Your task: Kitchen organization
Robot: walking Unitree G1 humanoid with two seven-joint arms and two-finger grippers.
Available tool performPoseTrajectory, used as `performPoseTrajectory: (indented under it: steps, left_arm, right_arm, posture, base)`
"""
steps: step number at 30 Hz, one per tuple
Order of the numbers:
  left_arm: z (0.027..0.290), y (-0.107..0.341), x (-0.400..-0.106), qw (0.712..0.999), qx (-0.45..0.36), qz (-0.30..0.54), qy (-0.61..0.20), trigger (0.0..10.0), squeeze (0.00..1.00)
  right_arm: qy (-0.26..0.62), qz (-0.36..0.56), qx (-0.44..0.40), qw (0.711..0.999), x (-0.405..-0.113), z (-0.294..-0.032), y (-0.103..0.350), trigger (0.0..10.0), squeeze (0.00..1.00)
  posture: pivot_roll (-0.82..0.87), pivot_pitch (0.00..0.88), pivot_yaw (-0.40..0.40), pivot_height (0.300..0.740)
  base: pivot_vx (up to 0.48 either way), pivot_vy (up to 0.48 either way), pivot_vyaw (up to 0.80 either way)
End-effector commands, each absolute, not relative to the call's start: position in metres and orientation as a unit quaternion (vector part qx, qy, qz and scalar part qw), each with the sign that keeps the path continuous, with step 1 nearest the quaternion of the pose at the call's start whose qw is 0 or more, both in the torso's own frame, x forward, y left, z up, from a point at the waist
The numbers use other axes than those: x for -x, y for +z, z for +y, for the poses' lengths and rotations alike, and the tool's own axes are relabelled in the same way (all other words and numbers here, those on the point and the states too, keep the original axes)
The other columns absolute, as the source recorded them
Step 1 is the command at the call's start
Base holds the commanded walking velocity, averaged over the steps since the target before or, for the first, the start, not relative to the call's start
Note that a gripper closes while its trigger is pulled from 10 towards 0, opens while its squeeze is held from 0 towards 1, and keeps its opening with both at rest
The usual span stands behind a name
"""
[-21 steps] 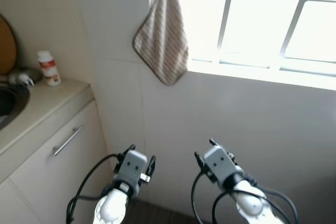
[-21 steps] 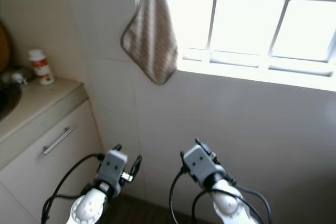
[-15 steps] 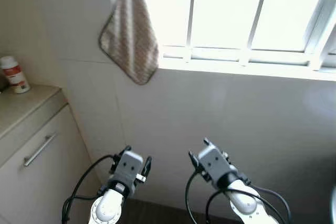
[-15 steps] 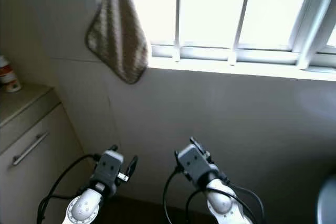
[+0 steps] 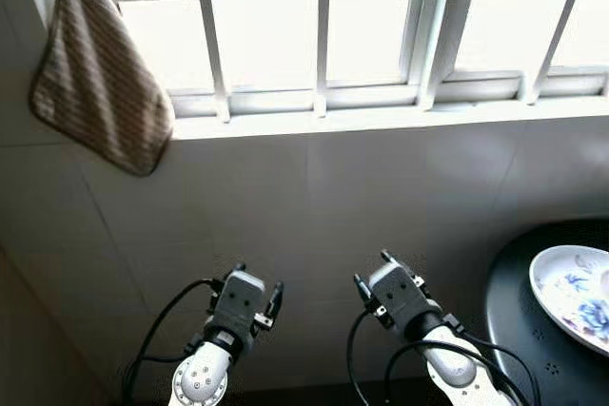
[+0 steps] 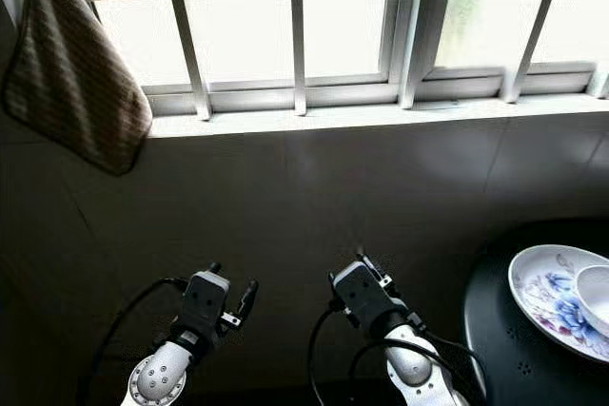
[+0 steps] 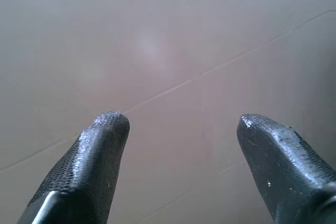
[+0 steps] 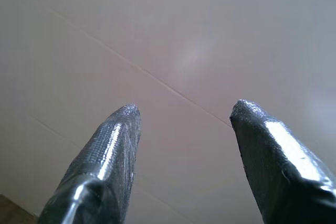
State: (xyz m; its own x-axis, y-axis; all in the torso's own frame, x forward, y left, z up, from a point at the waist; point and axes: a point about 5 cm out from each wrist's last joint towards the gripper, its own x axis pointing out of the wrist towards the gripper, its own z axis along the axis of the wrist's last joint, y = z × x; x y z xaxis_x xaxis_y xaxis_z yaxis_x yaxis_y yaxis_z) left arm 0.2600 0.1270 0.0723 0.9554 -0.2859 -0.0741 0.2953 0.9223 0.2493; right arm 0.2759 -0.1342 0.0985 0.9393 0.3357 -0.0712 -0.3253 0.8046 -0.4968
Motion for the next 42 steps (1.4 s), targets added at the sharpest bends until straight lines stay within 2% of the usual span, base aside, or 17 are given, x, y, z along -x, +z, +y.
performPoseTrajectory:
  steps: [1, 16, 23, 30, 42]
  left_arm:
    - [0.1338, 0.0725, -0.2609, 0.981, -0.131, 0.021, -0.14, 10.0, 0.0]
    - [0.1333, 0.0719, -0.2615, 0.979, -0.142, 0.025, -0.145, 10.0, 0.0]
    - [0.1336, 0.0714, -0.2623, 0.979, -0.141, 0.025, -0.144, 10.0, 0.0]
    - [0.1326, 0.0723, -0.2627, 0.98, -0.136, 0.021, -0.143, 10.0, 0.0]
    - [0.132, 0.0719, -0.2631, 0.981, -0.133, 0.024, -0.139, 10.0, 0.0]
  right_arm:
    - [0.176, -0.015, 0.253, 0.951, -0.2771, -0.1293, 0.1012, 10.0, 0.0]
    - [0.163, -0.011, 0.252, 0.954, -0.2786, -0.1319, 0.1012, 10.0, 0.0]
    - [0.161, -0.01, 0.254, 0.954, -0.2793, -0.132, 0.1012, 10.0, 0.0]
    - [0.163, -0.017, 0.253, 0.953, -0.2794, -0.1322, 0.1028, 10.0, 0.0]
    - [0.17, -0.025, 0.265, 0.949, -0.2794, -0.1315, 0.1043, 10.0, 0.0]
  posture:
    - [-0.04, 0.0, 0.032, 0.74]
    - [-0.04, 0.0, 0.034, 0.74]
    - [-0.04, 0.0, 0.034, 0.74]
    - [-0.04, 0.0, 0.03, 0.74]
    - [-0.04, 0.0, 0.026, 0.74]
  base:
    - [0.0, 0.48, -0.8]
    - [0.0, 0.057, -0.8]
    - [0.0, -0.442, -0.8]
    - [0.0, 0.0, -0.8]
    - [0.0, 0.0, 0.0]
